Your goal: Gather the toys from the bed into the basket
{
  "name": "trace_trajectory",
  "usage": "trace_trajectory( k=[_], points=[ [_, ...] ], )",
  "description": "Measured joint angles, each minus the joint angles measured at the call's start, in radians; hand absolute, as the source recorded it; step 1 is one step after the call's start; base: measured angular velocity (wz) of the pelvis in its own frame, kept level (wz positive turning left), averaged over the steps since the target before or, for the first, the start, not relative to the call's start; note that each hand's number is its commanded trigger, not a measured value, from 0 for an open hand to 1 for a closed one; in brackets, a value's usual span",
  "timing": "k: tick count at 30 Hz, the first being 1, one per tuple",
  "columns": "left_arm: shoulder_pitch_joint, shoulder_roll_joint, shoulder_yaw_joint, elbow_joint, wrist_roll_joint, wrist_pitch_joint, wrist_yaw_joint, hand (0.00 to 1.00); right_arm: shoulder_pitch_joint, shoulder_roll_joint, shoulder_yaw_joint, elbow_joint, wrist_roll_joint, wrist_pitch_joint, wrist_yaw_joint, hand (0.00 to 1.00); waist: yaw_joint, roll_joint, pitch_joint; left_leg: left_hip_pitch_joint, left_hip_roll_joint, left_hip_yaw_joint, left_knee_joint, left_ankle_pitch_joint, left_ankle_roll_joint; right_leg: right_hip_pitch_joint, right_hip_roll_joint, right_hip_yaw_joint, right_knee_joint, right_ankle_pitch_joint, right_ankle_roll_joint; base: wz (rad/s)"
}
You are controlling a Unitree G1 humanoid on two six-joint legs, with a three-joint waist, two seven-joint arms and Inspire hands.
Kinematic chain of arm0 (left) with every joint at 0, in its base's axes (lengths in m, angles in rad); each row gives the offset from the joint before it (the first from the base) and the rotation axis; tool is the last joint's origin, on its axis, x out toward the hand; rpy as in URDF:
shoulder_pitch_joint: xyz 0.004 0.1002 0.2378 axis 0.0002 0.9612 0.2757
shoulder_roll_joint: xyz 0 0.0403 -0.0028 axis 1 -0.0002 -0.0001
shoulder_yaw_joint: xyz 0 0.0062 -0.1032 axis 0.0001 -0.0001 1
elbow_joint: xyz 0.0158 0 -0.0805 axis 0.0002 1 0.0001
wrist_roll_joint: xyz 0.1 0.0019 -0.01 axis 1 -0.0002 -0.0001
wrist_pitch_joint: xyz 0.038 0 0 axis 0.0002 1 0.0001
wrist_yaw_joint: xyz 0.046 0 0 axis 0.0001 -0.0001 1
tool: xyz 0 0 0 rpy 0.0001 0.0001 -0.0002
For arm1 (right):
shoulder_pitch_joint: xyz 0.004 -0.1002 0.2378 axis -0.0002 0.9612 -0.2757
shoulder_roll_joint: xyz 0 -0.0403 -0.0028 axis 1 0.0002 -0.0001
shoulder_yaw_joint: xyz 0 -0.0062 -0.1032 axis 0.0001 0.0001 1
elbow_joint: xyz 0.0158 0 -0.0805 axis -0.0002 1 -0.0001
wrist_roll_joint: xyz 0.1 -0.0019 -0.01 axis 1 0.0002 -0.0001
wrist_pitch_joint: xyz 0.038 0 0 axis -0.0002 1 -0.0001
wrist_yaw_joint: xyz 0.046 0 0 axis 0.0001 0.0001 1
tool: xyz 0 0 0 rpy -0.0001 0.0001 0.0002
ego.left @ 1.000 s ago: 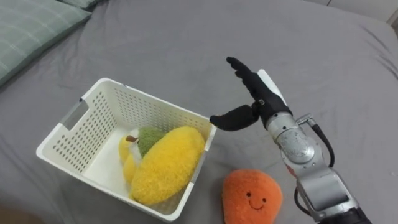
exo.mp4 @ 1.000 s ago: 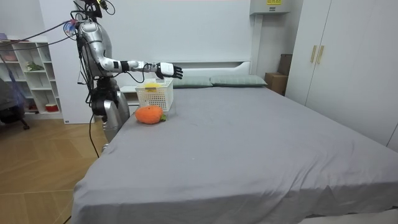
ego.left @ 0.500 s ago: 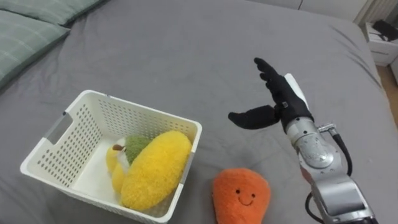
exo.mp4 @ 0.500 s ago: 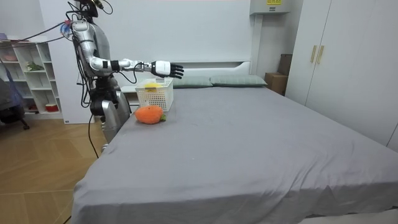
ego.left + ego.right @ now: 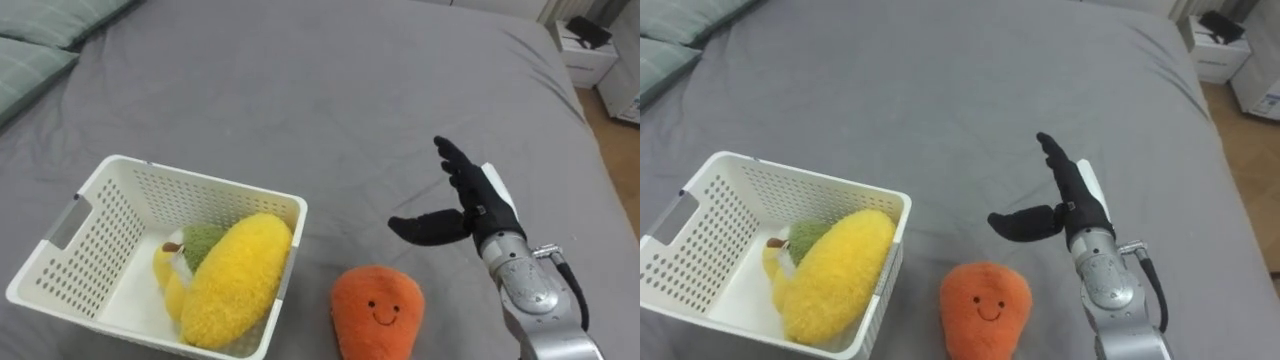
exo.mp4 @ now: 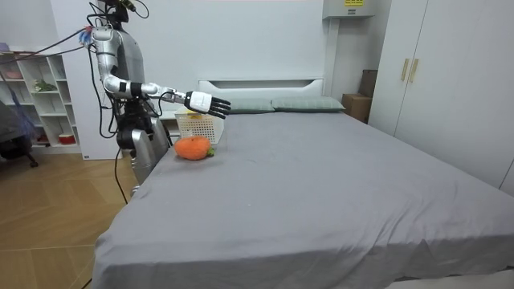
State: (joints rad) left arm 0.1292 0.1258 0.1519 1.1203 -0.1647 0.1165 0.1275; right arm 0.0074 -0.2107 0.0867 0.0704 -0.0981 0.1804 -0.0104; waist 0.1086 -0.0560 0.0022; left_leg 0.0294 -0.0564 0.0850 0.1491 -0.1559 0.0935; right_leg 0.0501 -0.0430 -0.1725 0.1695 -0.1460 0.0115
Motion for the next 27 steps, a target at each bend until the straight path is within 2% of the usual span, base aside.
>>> trace_trajectory(
  k=[11,21,27],
  points=[
    [0.008,-0.001,0.022,-0.001,0.000,0.000,0.015,0.00,0.043,-0.001,-0.001,0.008,0.006,-0.003,0.000,0.00,0.002,0.001,-0.0013,0.003,0.003,0.014,0.000,-0.002,0.000,0.000,0.001,0.008,0.000,0.000,0.000,-0.01],
    [0.009,-0.001,0.021,-0.001,0.000,-0.007,0.016,0.00,0.052,0.016,0.000,0.131,-0.012,-0.014,0.014,0.00,0.004,0.021,-0.0039,0.007,0.009,0.023,0.001,-0.006,-0.004,0.001,0.008,0.024,0.000,0.001,-0.002,-0.03],
    [0.012,-0.005,0.020,-0.001,0.000,-0.006,0.015,0.00,0.058,0.030,0.035,0.222,-0.028,-0.013,0.046,0.00,0.007,0.024,-0.0055,0.009,0.009,0.028,0.001,-0.007,-0.004,0.001,0.009,0.026,0.000,0.001,-0.002,-0.01]
  ],
)
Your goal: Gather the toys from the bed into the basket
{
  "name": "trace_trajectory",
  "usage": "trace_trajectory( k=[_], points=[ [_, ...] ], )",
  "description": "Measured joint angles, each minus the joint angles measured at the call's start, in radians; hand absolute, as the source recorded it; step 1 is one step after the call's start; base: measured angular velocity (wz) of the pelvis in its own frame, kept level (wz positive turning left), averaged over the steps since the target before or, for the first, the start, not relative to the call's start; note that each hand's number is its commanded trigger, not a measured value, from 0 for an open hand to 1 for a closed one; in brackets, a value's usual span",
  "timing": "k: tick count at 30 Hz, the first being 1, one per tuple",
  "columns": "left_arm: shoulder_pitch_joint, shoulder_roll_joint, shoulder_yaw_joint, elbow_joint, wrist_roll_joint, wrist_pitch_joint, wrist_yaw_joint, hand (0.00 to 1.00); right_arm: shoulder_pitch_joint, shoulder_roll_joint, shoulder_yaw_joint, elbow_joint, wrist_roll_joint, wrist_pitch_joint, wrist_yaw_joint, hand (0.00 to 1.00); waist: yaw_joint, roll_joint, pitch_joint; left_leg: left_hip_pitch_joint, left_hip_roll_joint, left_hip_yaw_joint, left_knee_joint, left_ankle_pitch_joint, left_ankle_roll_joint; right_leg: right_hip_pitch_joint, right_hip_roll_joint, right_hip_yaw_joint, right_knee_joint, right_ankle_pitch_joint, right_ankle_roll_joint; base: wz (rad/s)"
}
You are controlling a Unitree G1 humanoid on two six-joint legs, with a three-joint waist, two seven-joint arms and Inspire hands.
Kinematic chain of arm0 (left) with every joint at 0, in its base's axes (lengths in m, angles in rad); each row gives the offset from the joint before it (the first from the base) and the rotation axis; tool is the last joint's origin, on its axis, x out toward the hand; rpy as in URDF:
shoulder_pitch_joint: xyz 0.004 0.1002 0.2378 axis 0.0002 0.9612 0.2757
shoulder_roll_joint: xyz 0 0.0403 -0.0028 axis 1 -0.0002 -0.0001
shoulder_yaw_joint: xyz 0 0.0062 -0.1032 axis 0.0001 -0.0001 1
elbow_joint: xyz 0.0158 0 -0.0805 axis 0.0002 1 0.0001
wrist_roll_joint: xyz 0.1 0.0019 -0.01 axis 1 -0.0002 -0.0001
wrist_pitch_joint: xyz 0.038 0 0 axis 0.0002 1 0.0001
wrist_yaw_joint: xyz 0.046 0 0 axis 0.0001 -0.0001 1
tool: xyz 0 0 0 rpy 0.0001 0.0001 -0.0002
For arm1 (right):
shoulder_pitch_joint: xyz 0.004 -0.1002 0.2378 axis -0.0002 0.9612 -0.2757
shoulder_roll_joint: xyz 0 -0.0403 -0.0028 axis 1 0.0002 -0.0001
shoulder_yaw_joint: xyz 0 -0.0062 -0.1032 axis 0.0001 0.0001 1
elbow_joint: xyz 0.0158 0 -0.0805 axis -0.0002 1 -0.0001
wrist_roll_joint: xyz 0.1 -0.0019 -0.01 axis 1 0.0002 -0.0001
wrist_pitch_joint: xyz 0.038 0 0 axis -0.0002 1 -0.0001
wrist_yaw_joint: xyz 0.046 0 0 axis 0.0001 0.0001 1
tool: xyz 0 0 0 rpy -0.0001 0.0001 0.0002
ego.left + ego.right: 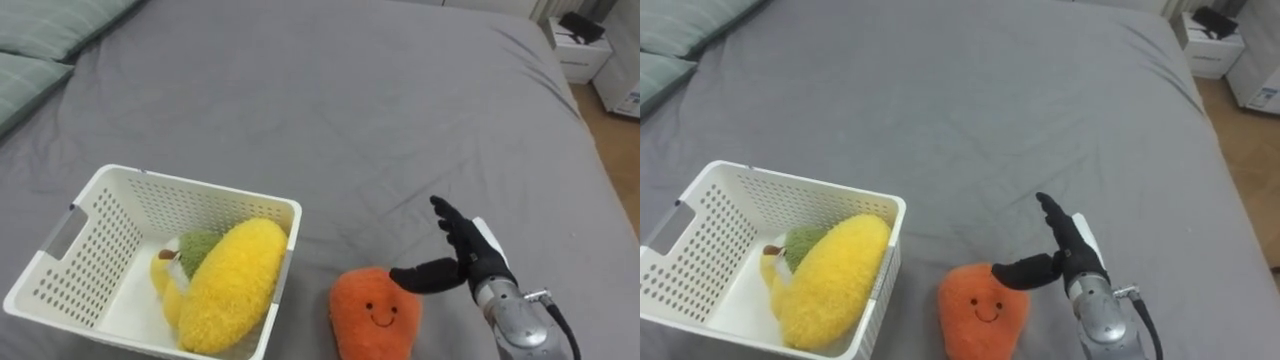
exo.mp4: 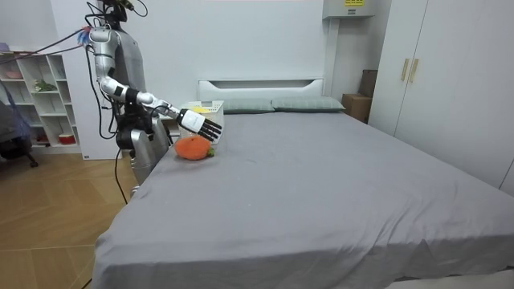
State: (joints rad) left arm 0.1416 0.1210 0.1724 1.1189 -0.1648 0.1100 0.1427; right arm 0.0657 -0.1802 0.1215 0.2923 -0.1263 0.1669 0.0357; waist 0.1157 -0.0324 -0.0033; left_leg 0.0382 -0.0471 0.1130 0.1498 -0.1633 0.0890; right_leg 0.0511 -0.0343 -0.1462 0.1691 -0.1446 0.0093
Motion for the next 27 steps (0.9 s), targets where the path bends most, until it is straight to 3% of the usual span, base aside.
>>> trace_trajectory(
  k=[8,11,19,27],
  points=[
    [0.003,-0.002,-0.011,-0.004,0.000,0.000,0.000,0.00,0.003,0.032,0.034,0.045,-0.008,-0.001,0.045,0.00,-0.002,-0.009,0.0015,-0.009,0.001,-0.002,0.000,-0.006,0.001,0.000,0.001,-0.004,-0.001,0.000,0.000,0.00],
    [0.003,-0.011,-0.011,-0.014,0.000,-0.001,0.001,0.00,0.003,0.041,0.040,0.081,-0.030,-0.001,0.063,0.00,0.000,-0.016,0.0057,-0.011,0.000,-0.006,0.001,-0.006,0.002,0.000,0.000,-0.007,-0.001,0.000,0.000,0.03],
    [0.002,-0.022,-0.028,-0.012,0.000,-0.008,-0.001,0.00,0.003,0.040,0.083,0.218,-0.060,-0.007,0.060,0.00,0.001,-0.014,0.0068,-0.013,-0.001,-0.021,0.000,-0.006,0.002,0.005,-0.001,-0.031,-0.002,0.000,0.000,0.05],
    [0.004,-0.022,-0.029,0.001,0.003,-0.009,-0.005,0.00,0.002,0.039,0.084,0.279,-0.101,-0.037,0.029,0.00,0.003,-0.013,0.0073,-0.030,-0.004,-0.042,0.010,-0.006,0.002,0.001,-0.004,-0.060,-0.004,0.000,0.000,0.08]
  ],
)
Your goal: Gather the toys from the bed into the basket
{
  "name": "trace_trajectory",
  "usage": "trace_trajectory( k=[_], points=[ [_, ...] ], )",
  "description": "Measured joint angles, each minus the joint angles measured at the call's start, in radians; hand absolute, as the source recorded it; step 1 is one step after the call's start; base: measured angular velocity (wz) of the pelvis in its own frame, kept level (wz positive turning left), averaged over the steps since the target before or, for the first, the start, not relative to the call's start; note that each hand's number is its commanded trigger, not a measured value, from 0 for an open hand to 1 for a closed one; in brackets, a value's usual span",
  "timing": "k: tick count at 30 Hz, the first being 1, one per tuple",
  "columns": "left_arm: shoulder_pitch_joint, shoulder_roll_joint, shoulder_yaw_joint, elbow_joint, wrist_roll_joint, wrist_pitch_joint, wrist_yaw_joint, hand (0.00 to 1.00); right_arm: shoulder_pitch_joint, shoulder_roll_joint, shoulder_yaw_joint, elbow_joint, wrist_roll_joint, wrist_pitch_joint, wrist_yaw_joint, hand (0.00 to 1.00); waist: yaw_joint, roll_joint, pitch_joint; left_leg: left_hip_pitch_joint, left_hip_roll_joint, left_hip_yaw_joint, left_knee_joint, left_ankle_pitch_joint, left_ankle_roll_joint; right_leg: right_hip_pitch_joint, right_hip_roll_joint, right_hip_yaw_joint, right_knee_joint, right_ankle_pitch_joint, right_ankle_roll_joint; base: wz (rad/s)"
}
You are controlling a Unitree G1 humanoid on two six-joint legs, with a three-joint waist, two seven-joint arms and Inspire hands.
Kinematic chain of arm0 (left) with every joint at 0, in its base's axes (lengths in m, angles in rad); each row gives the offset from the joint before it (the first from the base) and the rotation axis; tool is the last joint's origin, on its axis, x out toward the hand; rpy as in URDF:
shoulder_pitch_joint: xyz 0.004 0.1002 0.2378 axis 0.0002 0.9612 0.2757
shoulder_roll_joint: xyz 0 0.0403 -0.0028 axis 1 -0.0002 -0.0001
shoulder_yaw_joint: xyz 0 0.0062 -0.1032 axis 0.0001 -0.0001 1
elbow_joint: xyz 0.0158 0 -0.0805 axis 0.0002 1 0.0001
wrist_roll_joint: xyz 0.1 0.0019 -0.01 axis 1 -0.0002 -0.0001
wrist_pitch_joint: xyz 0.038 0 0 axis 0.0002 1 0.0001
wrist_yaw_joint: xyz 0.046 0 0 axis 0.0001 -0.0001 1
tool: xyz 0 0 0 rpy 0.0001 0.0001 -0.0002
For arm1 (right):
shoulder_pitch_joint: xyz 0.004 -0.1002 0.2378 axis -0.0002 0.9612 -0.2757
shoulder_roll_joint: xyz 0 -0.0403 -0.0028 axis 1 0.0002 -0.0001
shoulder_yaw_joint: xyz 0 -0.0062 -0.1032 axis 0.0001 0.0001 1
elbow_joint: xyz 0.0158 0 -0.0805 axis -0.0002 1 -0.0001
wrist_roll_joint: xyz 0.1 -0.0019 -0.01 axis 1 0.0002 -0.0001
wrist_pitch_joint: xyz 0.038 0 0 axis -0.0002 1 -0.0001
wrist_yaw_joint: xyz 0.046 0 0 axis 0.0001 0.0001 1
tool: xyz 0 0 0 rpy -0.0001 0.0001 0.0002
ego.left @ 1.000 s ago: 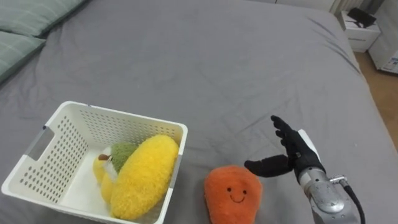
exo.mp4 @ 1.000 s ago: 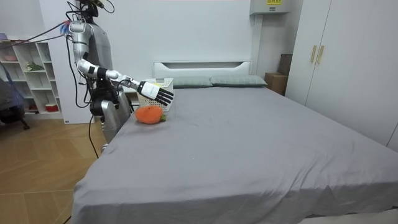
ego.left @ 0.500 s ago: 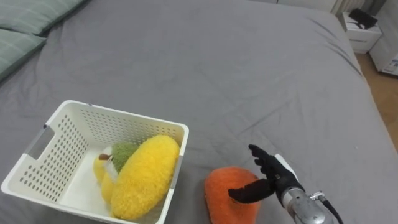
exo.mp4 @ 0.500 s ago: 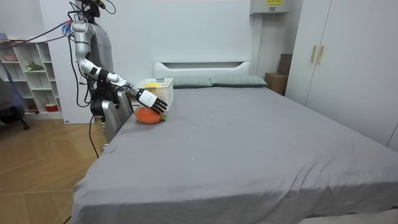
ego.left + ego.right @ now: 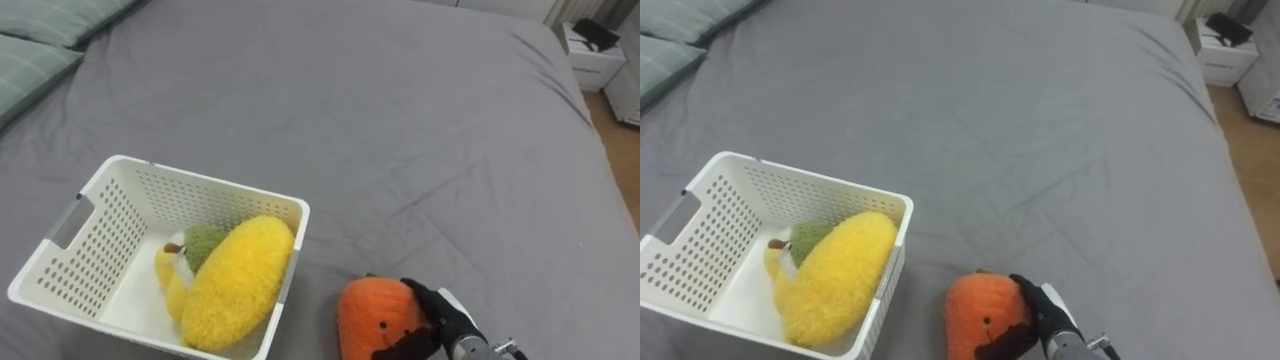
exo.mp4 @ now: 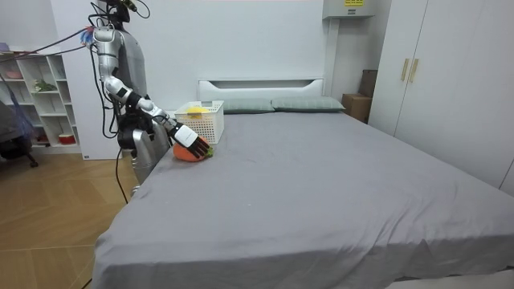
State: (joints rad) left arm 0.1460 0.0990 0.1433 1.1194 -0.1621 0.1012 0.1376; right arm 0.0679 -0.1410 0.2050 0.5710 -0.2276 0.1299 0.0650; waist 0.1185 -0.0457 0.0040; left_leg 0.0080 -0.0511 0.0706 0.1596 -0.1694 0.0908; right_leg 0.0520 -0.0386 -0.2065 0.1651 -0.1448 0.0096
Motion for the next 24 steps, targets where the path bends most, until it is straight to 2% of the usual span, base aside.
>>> trace_trajectory(
  k=[1,3,7,12,16,24],
  points=[
    [0.000,0.000,0.000,0.000,-0.001,0.000,0.000,0.00,0.000,0.000,0.000,0.002,-0.003,-0.001,-0.001,0.39,0.000,0.000,0.0001,-0.001,0.000,-0.001,0.001,0.000,0.000,0.000,0.000,-0.001,0.000,0.000,0.000,0.07],
    [0.000,0.000,0.000,-0.001,-0.003,0.001,0.001,0.00,0.000,0.000,0.000,0.028,-0.005,-0.014,-0.013,1.00,0.000,0.000,0.0001,-0.002,0.000,-0.004,0.002,0.000,0.000,0.001,0.000,-0.005,-0.001,0.000,0.000,0.05],
    [0.001,-0.001,0.000,0.000,-0.002,0.000,0.007,0.00,-0.001,0.000,-0.003,0.099,-0.005,-0.036,-0.032,1.00,0.000,0.001,0.0001,-0.002,-0.001,-0.012,0.004,0.000,0.000,0.005,-0.001,-0.013,-0.001,0.000,0.000,0.07],
    [0.003,-0.003,-0.004,0.001,-0.002,-0.007,0.006,0.00,-0.004,-0.001,-0.053,0.174,-0.001,-0.063,-0.048,1.00,-0.003,0.006,-0.0003,0.002,-0.008,-0.030,0.008,0.000,0.000,0.023,-0.004,-0.016,-0.015,-0.001,0.001,0.07],
    [0.008,-0.004,-0.004,0.001,-0.002,-0.019,0.002,0.00,-0.010,-0.001,-0.065,0.205,0.004,-0.069,-0.050,1.00,-0.001,0.011,0.0003,0.005,-0.009,-0.034,0.011,0.000,0.000,0.028,-0.004,-0.020,-0.015,-0.001,0.001,0.04],
    [0.022,-0.004,-0.009,0.001,-0.002,-0.021,-0.002,0.00,-0.011,0.008,-0.071,0.238,0.004,-0.075,-0.030,1.00,-0.003,0.020,0.0009,0.002,-0.012,-0.046,0.013,0.000,0.001,0.031,-0.007,-0.029,-0.015,-0.003,0.004,0.04]
  ],
)
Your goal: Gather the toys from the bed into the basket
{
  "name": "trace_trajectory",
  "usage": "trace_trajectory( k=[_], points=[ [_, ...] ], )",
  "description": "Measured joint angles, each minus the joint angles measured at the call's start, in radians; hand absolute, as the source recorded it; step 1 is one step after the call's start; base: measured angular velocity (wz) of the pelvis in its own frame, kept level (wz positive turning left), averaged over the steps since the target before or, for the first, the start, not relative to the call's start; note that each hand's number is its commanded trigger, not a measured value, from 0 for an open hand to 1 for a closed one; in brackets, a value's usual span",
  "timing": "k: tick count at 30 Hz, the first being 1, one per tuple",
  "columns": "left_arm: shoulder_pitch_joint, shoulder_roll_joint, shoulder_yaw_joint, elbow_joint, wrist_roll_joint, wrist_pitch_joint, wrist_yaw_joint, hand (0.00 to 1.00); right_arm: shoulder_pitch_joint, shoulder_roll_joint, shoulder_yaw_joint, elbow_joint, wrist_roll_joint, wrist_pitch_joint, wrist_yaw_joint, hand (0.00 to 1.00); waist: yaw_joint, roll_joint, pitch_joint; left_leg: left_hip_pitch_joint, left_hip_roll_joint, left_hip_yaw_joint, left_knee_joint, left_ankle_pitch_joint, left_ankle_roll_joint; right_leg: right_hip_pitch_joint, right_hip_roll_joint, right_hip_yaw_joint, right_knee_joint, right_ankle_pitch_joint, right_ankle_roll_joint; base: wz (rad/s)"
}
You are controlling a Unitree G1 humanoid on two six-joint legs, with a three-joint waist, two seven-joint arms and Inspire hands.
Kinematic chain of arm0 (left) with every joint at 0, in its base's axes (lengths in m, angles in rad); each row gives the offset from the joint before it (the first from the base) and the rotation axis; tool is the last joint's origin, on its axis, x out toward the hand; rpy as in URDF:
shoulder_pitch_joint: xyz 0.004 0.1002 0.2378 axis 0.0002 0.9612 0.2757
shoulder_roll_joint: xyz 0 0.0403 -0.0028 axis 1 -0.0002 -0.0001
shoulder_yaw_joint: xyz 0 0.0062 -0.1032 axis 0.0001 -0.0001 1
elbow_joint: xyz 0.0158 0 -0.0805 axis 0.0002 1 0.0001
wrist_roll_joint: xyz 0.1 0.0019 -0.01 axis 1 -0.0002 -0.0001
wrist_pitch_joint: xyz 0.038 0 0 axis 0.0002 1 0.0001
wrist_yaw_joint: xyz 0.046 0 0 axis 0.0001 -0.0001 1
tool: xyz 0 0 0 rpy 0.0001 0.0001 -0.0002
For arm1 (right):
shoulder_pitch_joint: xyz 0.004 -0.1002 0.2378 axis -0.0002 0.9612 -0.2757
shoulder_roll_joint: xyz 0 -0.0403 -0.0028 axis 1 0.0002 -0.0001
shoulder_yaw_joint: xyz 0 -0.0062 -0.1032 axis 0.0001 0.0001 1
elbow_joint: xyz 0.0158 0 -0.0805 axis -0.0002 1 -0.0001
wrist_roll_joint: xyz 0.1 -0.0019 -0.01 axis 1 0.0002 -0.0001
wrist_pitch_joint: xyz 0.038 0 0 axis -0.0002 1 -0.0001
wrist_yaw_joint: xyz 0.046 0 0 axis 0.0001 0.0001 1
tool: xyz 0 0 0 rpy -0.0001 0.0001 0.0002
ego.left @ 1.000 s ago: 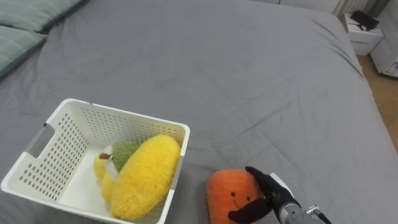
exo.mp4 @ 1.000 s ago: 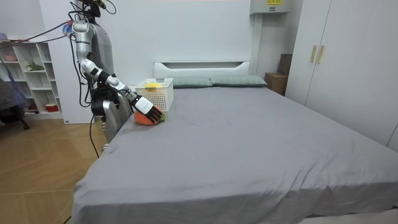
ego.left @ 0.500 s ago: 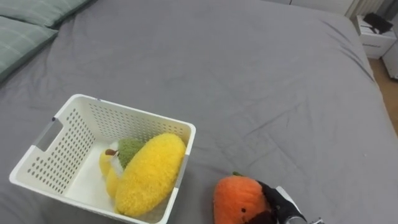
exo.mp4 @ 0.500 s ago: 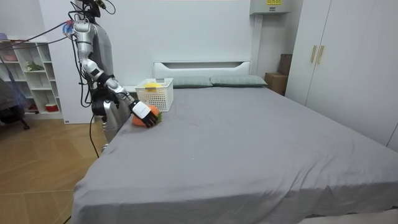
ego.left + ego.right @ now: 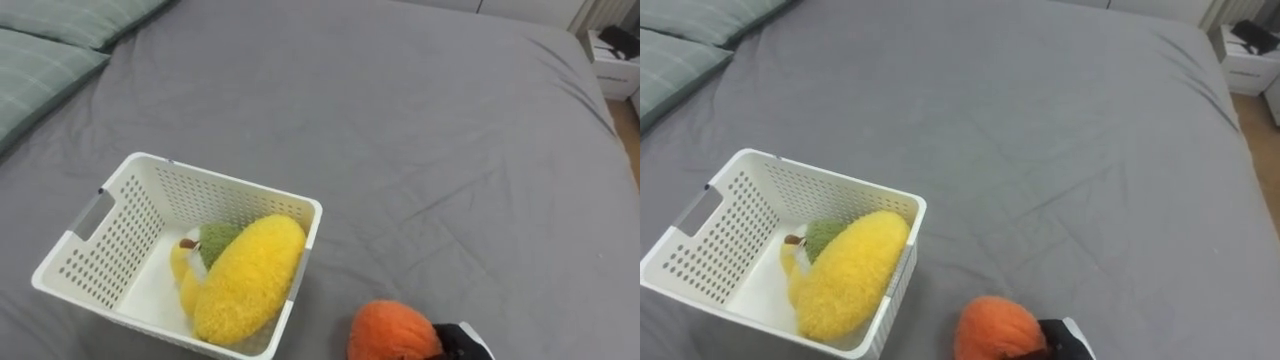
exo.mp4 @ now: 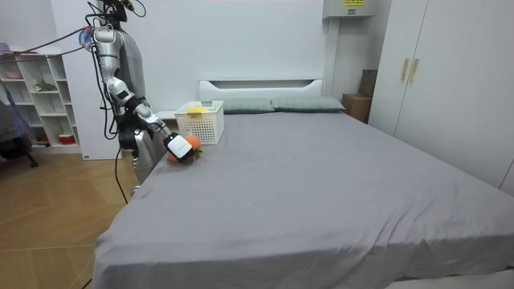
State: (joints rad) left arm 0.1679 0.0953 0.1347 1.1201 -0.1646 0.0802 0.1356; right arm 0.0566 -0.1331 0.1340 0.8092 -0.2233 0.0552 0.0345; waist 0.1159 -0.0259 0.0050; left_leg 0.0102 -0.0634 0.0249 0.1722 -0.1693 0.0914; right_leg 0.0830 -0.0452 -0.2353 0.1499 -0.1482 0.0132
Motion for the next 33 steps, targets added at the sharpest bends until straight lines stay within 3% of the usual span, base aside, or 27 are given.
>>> trace_trajectory(
  k=[6,10,17,33],
  points=[
    [0.001,0.000,0.004,-0.001,0.002,-0.009,0.009,0.00,-0.009,0.005,0.000,-0.002,0.022,0.000,-0.010,1.00,0.003,-0.012,-0.0036,0.001,-0.001,-0.001,0.000,0.001,0.001,0.001,-0.002,-0.001,0.000,0.000,0.000,0.00],
    [-0.002,0.002,0.007,-0.001,0.001,-0.015,0.011,0.00,-0.017,0.005,0.000,-0.038,0.024,0.009,-0.023,1.00,0.001,-0.021,0.0018,0.000,-0.001,0.000,0.000,0.001,0.001,-0.001,-0.003,-0.003,0.000,0.000,0.000,0.00],
    [-0.011,0.000,0.009,-0.001,0.001,-0.015,0.010,0.00,-0.034,0.004,-0.007,-0.268,0.068,0.011,-0.054,1.00,0.002,-0.023,0.0017,0.011,0.000,0.009,-0.001,0.002,0.002,0.001,-0.003,-0.001,0.000,0.000,0.000,-0.01],
    [-0.002,0.007,0.013,0.006,0.008,-0.016,-0.011,0.00,-0.074,-0.033,-0.048,-0.555,0.125,0.012,-0.071,1.00,-0.001,-0.025,0.0000,0.017,0.000,0.017,-0.006,0.001,0.002,0.003,-0.002,0.013,0.001,0.000,0.001,-0.02]
  ],
)
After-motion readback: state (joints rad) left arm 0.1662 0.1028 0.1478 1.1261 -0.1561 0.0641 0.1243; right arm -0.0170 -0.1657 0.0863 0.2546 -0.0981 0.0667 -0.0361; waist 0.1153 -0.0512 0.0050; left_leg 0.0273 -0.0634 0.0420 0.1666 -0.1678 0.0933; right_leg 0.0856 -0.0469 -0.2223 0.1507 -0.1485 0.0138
